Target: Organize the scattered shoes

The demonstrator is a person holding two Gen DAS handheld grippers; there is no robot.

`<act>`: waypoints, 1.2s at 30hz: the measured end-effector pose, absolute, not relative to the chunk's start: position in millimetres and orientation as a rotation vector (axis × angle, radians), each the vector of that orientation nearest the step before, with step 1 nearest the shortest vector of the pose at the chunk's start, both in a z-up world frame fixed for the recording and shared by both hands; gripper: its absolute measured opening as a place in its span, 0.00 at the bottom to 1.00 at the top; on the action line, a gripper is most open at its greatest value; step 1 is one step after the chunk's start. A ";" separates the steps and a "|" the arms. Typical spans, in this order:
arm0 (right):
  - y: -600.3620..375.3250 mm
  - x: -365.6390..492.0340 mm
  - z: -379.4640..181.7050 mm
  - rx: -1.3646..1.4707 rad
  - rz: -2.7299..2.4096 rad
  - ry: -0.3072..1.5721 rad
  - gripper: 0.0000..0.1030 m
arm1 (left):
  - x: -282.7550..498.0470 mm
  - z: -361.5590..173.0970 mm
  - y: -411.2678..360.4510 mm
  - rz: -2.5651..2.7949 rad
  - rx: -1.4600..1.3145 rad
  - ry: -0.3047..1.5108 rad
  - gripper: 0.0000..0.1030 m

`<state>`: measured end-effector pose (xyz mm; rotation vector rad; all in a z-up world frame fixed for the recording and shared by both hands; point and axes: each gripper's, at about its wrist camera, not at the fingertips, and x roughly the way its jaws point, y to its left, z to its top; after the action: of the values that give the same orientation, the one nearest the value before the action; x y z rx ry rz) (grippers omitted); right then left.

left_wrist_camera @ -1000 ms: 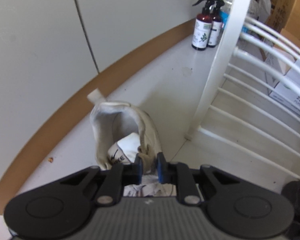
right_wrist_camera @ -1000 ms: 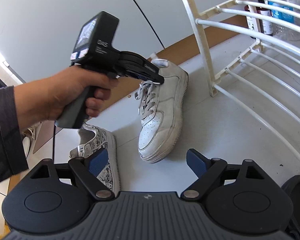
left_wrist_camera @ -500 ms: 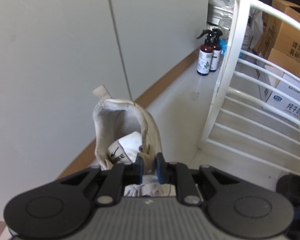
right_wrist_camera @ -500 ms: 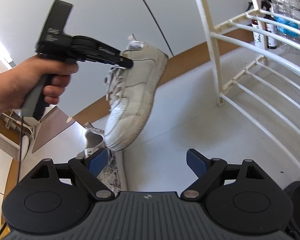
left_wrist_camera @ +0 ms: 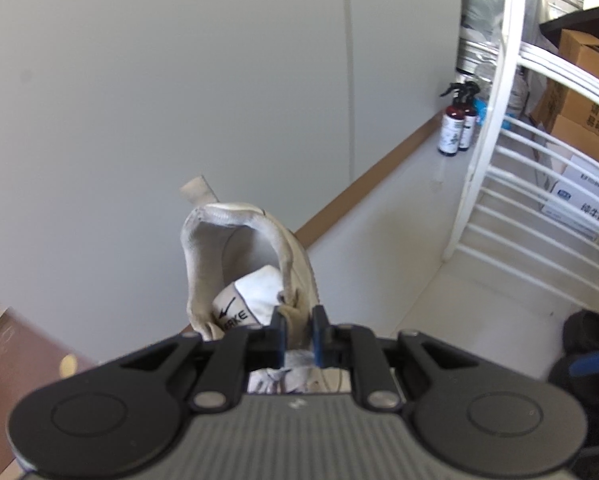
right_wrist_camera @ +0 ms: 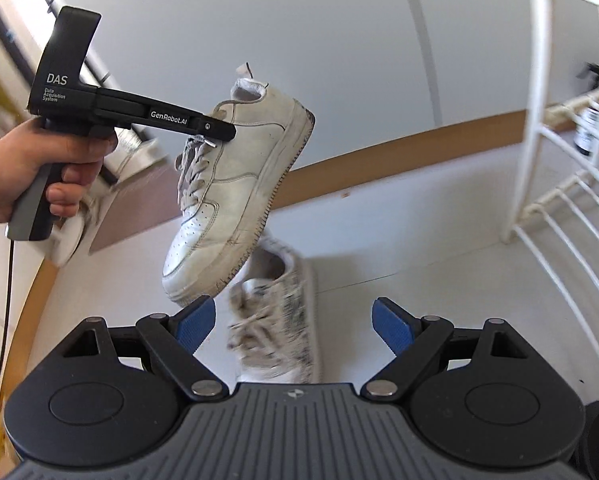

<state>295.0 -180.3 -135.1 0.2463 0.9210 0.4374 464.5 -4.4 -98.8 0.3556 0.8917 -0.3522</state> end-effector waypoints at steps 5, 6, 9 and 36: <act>-141.1 295.5 -129.2 0.159 0.495 0.949 0.87 | 437.1 -101.8 50.7 -0.317 0.354 0.917 0.13; -135.1 295.4 -128.6 0.149 0.504 0.951 0.87 | 431.8 -107.7 60.5 -0.306 0.357 0.927 0.13; -116.8 293.8 -127.6 0.119 0.529 0.955 0.87 | 413.2 -128.0 91.5 -0.276 0.366 0.956 0.12; -19.9 272.5 -189.9 -0.059 0.675 1.140 0.87 | 329.8 -249.9 177.7 -0.216 0.147 1.142 0.34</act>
<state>272.5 -19.9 -189.9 -0.0589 1.1398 0.6752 329.8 177.7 -249.9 0.1472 1.1421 -0.2158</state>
